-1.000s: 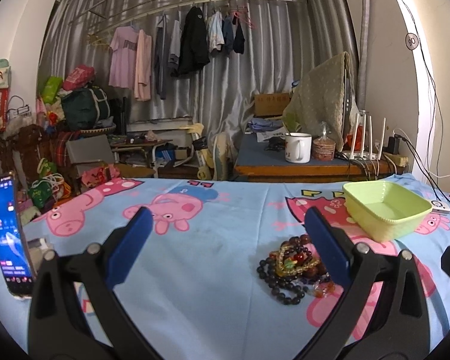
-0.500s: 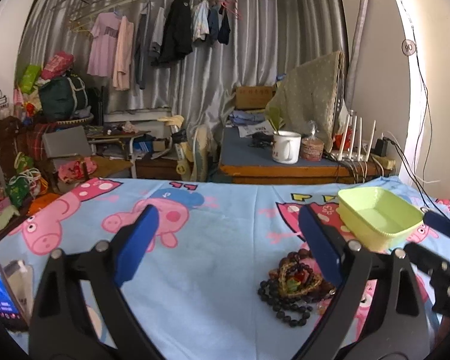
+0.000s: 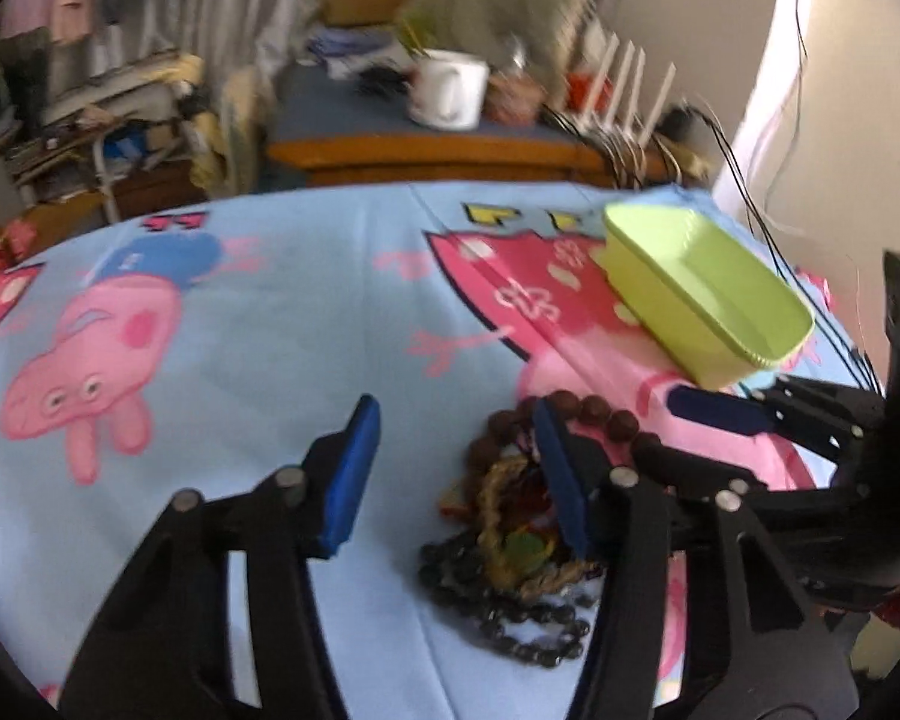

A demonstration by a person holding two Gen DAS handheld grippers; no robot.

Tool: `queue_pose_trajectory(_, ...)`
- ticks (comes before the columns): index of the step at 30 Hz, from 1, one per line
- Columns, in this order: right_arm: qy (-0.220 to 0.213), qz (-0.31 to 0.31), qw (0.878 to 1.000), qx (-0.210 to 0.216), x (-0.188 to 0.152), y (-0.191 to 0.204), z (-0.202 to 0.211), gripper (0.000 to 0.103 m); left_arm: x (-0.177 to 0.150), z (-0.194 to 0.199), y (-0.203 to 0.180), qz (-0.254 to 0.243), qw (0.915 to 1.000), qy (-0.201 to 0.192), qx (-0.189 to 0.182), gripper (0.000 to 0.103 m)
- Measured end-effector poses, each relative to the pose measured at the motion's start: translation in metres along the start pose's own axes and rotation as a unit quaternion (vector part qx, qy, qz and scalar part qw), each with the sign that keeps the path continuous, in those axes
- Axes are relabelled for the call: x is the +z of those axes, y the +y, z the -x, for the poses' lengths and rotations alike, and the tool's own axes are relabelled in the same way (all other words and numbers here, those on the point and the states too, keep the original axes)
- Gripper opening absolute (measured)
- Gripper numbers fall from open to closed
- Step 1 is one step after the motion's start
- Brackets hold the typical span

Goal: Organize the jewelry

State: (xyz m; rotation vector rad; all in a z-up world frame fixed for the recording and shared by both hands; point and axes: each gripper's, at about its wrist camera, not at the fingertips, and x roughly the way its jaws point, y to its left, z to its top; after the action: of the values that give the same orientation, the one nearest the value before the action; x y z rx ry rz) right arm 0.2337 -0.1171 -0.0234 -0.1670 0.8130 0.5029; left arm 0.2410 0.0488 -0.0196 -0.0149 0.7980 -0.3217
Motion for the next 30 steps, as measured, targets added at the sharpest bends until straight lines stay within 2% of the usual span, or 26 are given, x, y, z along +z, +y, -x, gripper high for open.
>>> queue_pose_trajectory(4, 0.032, -0.011, 0.999, 0.014, 0.004, -0.004, -0.016, 0.006, 0.002, -0.023, -0.011, -0.035, 0.9983, 0.043, -0.015, 0.049)
queue_pose_trajectory(6, 0.043, -0.019, 0.999, 0.020, 0.005, -0.004, -0.023, 0.003, 0.000, -0.038, -0.018, -0.059, 0.9953, 0.076, -0.003, 0.038)
queue_pose_trajectory(8, 0.046, -0.021, 0.998, 0.023, 0.009, -0.006, -0.026, 0.000, -0.001, -0.044, -0.019, -0.062, 0.9948, 0.081, -0.004, 0.030)
queue_pose_trajectory(9, 0.048, -0.023, 0.998, 0.024, 0.010, -0.008, -0.027, 0.000, -0.002, -0.045, -0.021, -0.065, 0.9943, 0.084, -0.010, 0.020)
queue_pose_trajectory(11, 0.049, -0.025, 0.998, 0.030, 0.014, -0.009, -0.028, 0.000, -0.001, -0.044, -0.024, -0.068, 0.9944, 0.081, -0.002, 0.018)
queue_pose_trajectory(14, 0.037, -0.023, 0.999, 0.028, 0.015, -0.006, -0.022, 0.000, -0.001, -0.030, -0.031, -0.077, 0.9956, 0.052, 0.003, 0.015)
queue_pose_trajectory(17, -0.015, -0.017, 0.999, 0.028, 0.017, -0.003, 0.007, 0.000, 0.002, 0.001, -0.036, -0.072, 0.9974, 0.004, -0.001, 0.015)
queue_pose_trajectory(20, -0.089, 0.006, 0.996, 0.025, 0.017, 0.008, 0.049, 0.000, 0.008, 0.027, -0.041, -0.063, 0.9974, -0.033, -0.016, 0.015)
queue_pose_trajectory(23, -0.137, 0.021, 0.990, 0.017, 0.019, 0.015, 0.080, 0.000, 0.016, 0.053, -0.048, -0.056, 0.9955, -0.071, -0.030, 0.015)
queue_pose_trajectory(30, -0.186, 0.001, 0.982, 0.040, 0.031, 0.005, 0.137, 0.000, 0.032, 0.122, -0.067, -0.044, 0.9845, -0.153, -0.075, 0.015)
